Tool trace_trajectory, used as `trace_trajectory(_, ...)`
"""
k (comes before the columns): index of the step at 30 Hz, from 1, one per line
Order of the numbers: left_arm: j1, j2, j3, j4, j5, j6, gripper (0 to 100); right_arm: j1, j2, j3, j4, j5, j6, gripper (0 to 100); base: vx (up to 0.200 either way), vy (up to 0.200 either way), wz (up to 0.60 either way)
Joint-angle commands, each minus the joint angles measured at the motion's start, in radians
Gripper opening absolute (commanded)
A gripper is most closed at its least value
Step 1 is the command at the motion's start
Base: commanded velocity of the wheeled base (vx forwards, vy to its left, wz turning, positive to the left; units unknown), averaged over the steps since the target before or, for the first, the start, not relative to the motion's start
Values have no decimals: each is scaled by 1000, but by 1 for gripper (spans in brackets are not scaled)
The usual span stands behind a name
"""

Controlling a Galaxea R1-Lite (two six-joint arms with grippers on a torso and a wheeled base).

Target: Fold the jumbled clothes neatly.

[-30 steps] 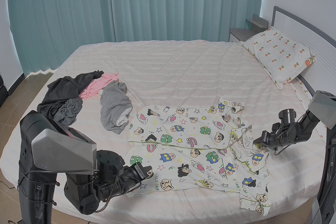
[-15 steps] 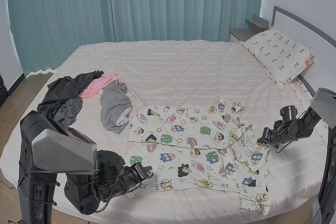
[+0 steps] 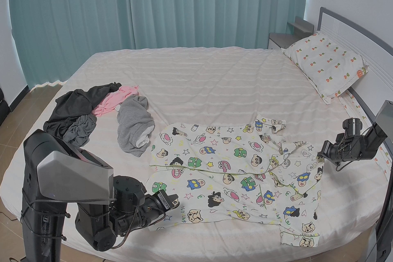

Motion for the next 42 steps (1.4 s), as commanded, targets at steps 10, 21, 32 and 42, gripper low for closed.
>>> trace_trajectory(10, 0, 1, 0, -18, 2, 0, 0, -20, 60, -24, -44, -95, 3, 0, 0, 0, 0)
trace_trajectory(21, 0, 1, -3, -18, 22, -2, 0, -31, 66, -55, -69, -138, -5, 0, 0, 0, 0)
trace_trajectory(32, 0, -2, 0, -18, 20, -3, 0, -48, 68, -102, -61, -147, -28, 0, 0, 0, 0)
trace_trajectory(42, 1, 0, -1, -18, 22, -3, 0, -63, 89, -152, -26, -146, -63, 0, 0, 0, 0)
